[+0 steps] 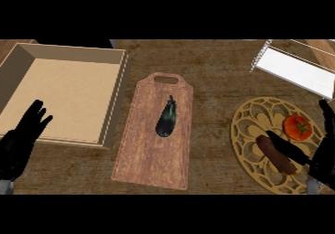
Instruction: Pick the tomato from the placemat and place it in the tiered shelf
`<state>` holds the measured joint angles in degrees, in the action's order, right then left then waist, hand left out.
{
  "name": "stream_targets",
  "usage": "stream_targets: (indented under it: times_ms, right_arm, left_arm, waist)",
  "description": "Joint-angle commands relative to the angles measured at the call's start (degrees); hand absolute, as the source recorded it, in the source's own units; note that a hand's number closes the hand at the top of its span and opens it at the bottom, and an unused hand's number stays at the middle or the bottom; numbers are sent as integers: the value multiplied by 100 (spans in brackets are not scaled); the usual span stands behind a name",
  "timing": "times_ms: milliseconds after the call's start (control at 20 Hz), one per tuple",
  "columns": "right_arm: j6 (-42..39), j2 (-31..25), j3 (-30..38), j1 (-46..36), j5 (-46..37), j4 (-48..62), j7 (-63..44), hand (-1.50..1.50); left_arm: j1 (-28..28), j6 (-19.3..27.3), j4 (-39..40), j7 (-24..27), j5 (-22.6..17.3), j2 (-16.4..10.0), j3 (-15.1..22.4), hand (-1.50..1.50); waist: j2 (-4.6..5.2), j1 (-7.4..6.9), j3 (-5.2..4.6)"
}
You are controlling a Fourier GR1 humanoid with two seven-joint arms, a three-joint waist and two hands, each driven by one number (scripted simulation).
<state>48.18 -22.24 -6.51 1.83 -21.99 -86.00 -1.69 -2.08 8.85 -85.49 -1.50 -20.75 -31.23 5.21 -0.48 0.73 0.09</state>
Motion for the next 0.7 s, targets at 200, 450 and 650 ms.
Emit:
stream_targets:
  times_ms: [200, 450, 650]
  right_arm:
    - [-1477, -965, -425, 502, -1487, -507, -2548, -150]
    - [-3078, -1528, -820, 199, -2037, -686, -3931, -150]
    - [-4322, -1778, -956, -224, -2099, -1350, -4966, -150]
  left_arm:
    - [-123, 132, 142, -200, 77, 57, 10, 0]
    - [7, -63, 367, -114, 50, 3, -52, 0]
    - [129, -80, 398, -169, 79, 98, -33, 0]
  waist:
    - [39, 5, -72]
    - [74, -92, -65]
    - [49, -68, -31]
